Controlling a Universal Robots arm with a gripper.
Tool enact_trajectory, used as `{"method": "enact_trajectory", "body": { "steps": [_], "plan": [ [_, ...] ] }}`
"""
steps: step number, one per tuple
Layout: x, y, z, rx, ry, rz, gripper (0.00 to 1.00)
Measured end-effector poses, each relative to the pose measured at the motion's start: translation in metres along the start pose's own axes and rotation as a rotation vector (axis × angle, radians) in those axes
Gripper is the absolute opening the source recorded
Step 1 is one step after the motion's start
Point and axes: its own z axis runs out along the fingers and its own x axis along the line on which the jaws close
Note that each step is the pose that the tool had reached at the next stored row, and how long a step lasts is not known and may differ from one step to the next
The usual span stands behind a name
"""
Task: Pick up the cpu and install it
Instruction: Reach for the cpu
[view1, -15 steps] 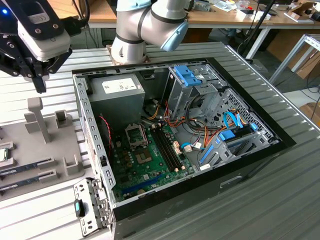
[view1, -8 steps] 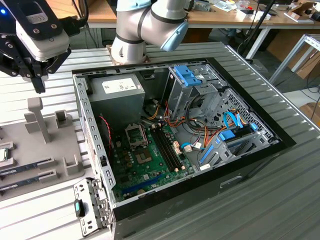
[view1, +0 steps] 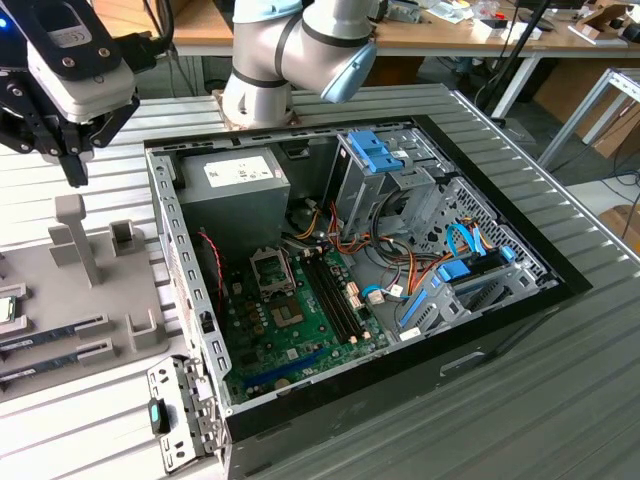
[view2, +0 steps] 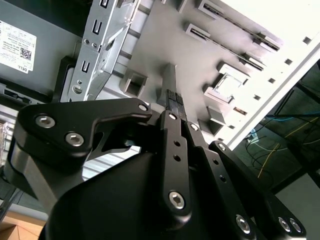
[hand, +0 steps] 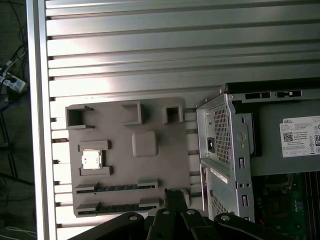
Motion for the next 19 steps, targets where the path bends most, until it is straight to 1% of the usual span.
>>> {"method": "enact_trajectory", "body": {
  "steps": [12, 19],
  "plan": [
    [0.0043, -0.0003, -0.0001, 0.0, 0.0, 0.0, 0.11],
    [0.0085, -0.0006, -0.0002, -0.0001, 0.0, 0.0, 0.11]
  ]
}}
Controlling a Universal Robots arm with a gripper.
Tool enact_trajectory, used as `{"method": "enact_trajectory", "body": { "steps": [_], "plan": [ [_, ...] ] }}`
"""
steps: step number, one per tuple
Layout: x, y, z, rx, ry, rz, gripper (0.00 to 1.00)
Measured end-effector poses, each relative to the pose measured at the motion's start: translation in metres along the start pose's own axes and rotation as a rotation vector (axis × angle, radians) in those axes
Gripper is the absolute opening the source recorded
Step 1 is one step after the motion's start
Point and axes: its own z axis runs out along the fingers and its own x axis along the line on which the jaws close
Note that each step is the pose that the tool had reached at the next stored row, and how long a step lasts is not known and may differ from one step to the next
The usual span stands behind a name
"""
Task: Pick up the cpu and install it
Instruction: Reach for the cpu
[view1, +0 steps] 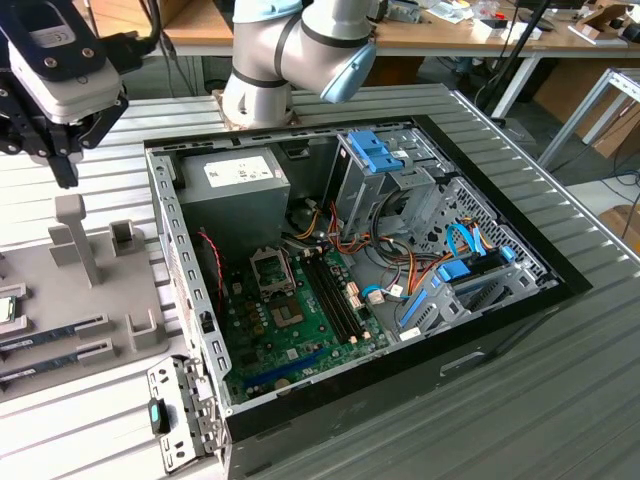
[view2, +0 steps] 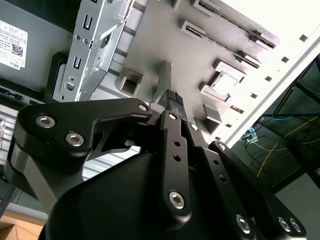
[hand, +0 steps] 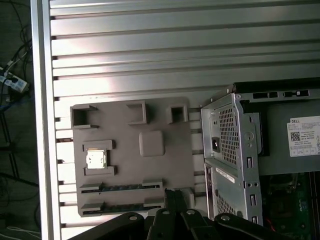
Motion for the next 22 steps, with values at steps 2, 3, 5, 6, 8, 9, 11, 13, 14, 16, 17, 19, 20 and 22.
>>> {"method": "enact_trajectory", "body": {
  "steps": [2, 3, 5, 6, 8, 9, 11, 13, 14, 16, 17, 19, 20, 22],
  "plan": [
    [0.0008, 0.0, -0.0001, 0.0, 0.0001, 0.0, 0.11],
    [0.0012, -0.0001, 0.0, 0.0, 0.0, 0.0, 0.11],
    [0.0021, -0.0001, -0.0001, 0.0001, 0.0001, 0.0, 0.11],
    [0.0026, -0.0002, -0.0001, 0.0, 0.0, 0.0, 0.11],
    [0.0038, -0.0003, -0.0001, 0.0001, 0.0, 0.0, 0.11],
    [0.0045, -0.0003, -0.0002, 0.0, 0.0, 0.0, 0.11],
    [0.0059, -0.0004, -0.0002, 0.0001, 0.0001, 0.0, 0.11],
    [0.0069, -0.0005, -0.0002, 0.0001, 0.0001, 0.0, 0.11],
    [0.0077, -0.0006, -0.0002, 0.0, 0.0, 0.0, 0.11],
    [0.0103, -0.0008, -0.0003, 0.0001, 0.0001, 0.0, 0.11],
    [0.011, -0.0008, -0.0003, 0.0001, 0.0001, 0.0, 0.11],
    [0.0133, -0.001, -0.0004, 0.0001, 0.0, 0.0, 0.11],
    [0.0138, -0.001, -0.0004, 0.0001, 0.0, 0.0, 0.11],
    [0.0149, -0.0011, -0.0004, 0.0, 0.0001, 0.0, 0.11]
  ]
}}
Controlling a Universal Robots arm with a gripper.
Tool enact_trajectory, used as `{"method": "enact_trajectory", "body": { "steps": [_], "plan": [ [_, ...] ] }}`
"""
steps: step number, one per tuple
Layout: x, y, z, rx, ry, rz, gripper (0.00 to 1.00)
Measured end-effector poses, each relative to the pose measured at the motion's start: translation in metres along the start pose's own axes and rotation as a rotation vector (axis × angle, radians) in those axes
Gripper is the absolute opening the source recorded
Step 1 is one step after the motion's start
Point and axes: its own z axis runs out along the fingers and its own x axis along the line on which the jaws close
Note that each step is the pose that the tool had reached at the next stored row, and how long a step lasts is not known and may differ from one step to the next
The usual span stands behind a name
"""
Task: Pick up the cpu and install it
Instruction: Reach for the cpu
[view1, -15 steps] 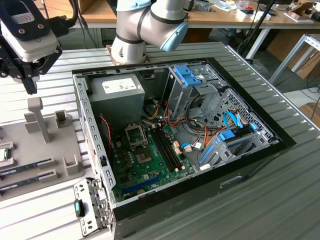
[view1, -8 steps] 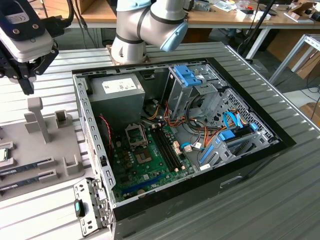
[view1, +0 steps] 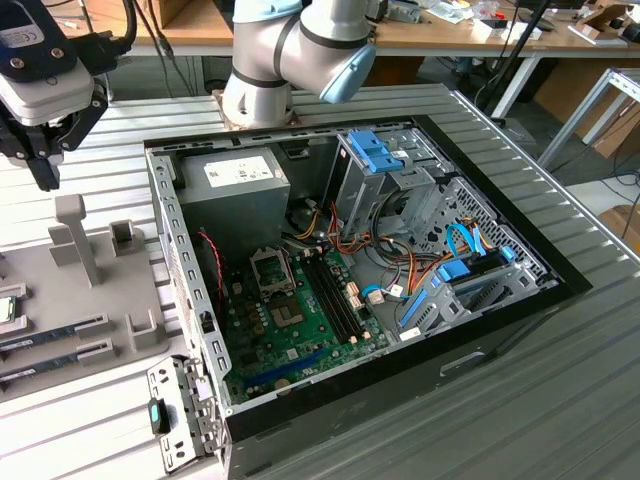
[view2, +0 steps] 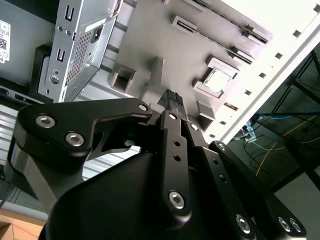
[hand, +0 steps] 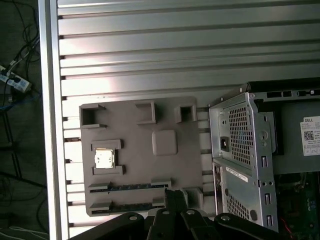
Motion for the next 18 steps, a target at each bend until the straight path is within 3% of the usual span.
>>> {"method": "enact_trajectory", "body": {
  "steps": [18],
  "plan": [
    [0.0069, -0.0005, -0.0001, 0.0, -0.0001, 0.0, 0.11]
  ]
}}
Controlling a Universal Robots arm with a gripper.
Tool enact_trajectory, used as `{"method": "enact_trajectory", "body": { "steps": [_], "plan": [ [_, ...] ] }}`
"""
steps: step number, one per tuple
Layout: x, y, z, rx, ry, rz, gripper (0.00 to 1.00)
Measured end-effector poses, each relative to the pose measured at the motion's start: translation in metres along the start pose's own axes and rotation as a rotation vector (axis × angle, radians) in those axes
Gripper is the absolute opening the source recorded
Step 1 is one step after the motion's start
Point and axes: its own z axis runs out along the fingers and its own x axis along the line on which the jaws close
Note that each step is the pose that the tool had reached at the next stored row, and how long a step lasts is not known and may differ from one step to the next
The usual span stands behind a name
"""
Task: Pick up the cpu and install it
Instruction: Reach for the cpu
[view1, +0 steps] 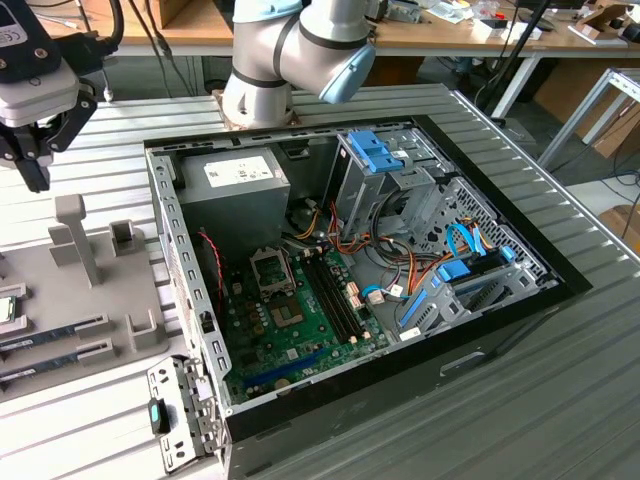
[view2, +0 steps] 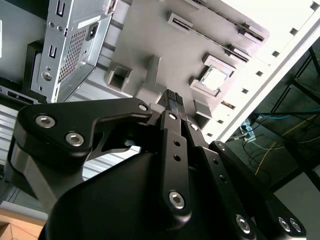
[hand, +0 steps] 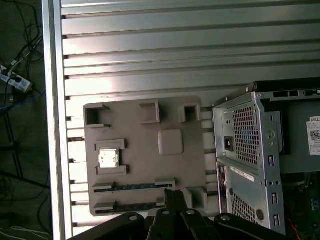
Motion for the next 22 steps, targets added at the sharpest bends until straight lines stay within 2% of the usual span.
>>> {"method": "enact_trajectory", "body": {
  "steps": [22],
  "plan": [
    [0.006, -0.0005, 0.0001, 0.0, 0.0001, 0.0, 0.11]
  ]
}}
